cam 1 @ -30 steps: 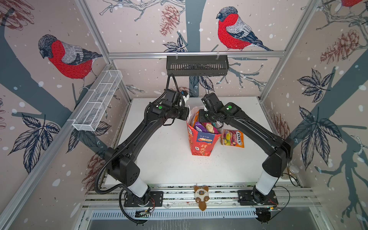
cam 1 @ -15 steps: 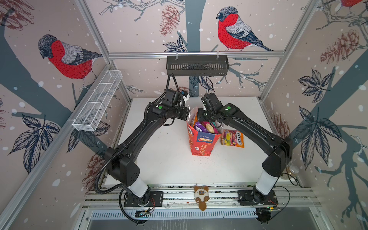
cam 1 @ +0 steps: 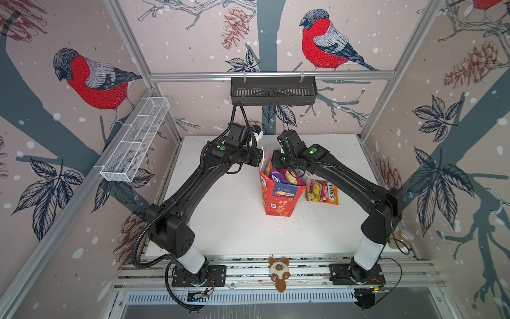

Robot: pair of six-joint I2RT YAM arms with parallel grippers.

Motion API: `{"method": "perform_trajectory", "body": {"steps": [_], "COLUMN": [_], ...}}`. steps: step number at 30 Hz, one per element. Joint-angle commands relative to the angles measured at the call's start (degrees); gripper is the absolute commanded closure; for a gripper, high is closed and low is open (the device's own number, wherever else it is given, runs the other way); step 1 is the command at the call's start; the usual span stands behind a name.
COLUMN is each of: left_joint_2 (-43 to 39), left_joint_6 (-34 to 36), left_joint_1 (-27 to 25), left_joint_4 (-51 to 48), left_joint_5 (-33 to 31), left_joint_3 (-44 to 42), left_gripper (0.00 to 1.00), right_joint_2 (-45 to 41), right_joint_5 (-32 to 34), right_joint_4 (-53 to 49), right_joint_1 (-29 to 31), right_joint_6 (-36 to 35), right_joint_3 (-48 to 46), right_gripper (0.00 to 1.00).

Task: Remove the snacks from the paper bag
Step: 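Move the right gripper back into the bag and grasp an orange packet, then lift the orange packet out of the bag with the right gripper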

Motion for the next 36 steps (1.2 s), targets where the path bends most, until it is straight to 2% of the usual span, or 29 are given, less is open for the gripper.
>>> {"method": "perform_trajectory", "body": {"steps": [1,7,13,17,36], "left_joint_2": [0.1,0.1,0.1,-0.1,0.0], "left_joint_6": [1.2,1.5,1.9,1.9,0.7], "left_joint_1": [0.1,0.1,0.2,0.7,1.3], "left_joint_4": [0.3,0.3,0.4,0.6,2.1], "left_joint_5": [0.6,0.6,0.0,0.2,1.8], "left_joint_3": [0.6,0.6,0.3,-0.2,-0.6], "left_gripper": [1.00,1.00,1.00,1.00,0.97], "right_joint_2": [0.3,1.3,1.2,0.2,-9.9], "right_joint_5": [-0.6,-0.8,-0.2,-0.7,-6.0], "right_joint_4": [1.9,1.9,1.5,2.4,10.8], "right_joint_1": [0.1,0.1,0.1,0.2,-1.7], "right_joint_6": [0.8,0.8,0.6,-0.6,-6.3], "right_joint_3": [-0.1,0.3,0.4,0.2,-4.6], "right_gripper": [0.66,0.71,0.89,0.96,0.99]}}
